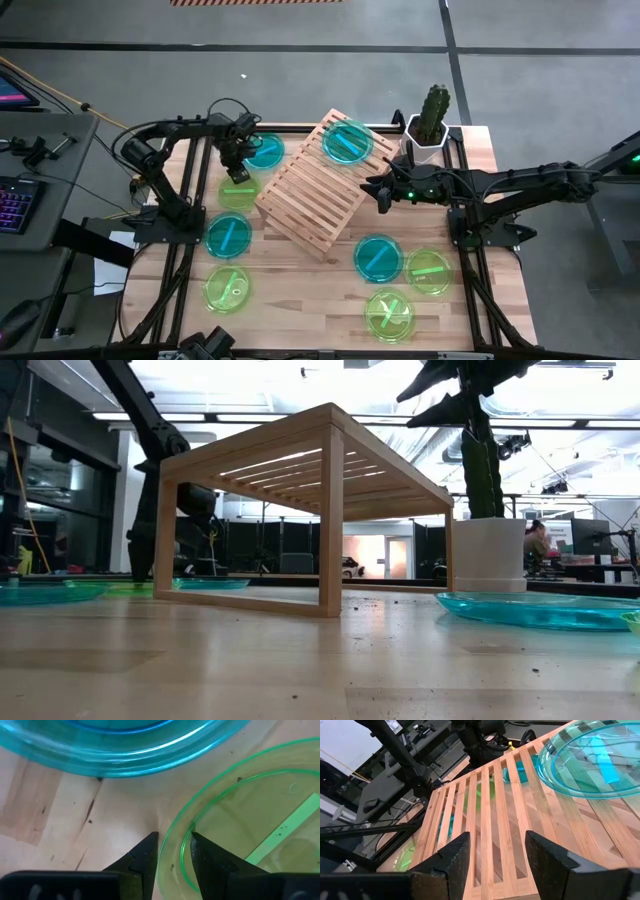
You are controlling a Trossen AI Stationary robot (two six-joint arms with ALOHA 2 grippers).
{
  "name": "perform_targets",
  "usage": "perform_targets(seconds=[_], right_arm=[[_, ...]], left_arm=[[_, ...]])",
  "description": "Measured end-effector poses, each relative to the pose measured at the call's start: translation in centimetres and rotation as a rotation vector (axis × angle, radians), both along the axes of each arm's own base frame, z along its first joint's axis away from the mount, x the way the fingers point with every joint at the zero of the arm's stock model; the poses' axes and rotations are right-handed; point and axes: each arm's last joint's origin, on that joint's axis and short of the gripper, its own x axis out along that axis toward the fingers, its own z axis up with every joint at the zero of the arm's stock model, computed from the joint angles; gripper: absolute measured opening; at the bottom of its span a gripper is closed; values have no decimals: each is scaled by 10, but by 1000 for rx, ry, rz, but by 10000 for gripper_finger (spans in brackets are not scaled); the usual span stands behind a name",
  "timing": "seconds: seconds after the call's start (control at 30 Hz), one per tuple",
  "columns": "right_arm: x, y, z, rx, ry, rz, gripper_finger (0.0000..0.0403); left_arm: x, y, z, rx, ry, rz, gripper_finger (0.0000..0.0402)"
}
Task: Place and stack plates onto a shelf
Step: Put the green plate on the shelf
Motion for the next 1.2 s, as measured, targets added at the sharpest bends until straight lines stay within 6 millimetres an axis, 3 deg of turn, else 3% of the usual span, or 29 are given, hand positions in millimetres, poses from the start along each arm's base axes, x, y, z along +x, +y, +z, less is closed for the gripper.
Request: perform_targets(seconds=[0.17, 0.4, 0.6, 1.0, 1.2], right_arm=[[0, 0, -1, -4, 6, -16, 171], [-1, 0, -1, 2, 11, -18, 171], [-1, 0, -2, 5, 20, -19, 171], [-2, 0, -4, 4, 42, -18, 171], [-2, 0, -4, 2, 48, -17, 171]], left_arm=[[0, -1, 1, 8, 0, 1, 94], [2, 4, 15, 27, 3, 15, 8], [5, 11, 36, 7, 23, 30, 2], [7, 19, 106, -23, 170, 24, 0], [8, 31, 155, 177, 137, 118, 0]])
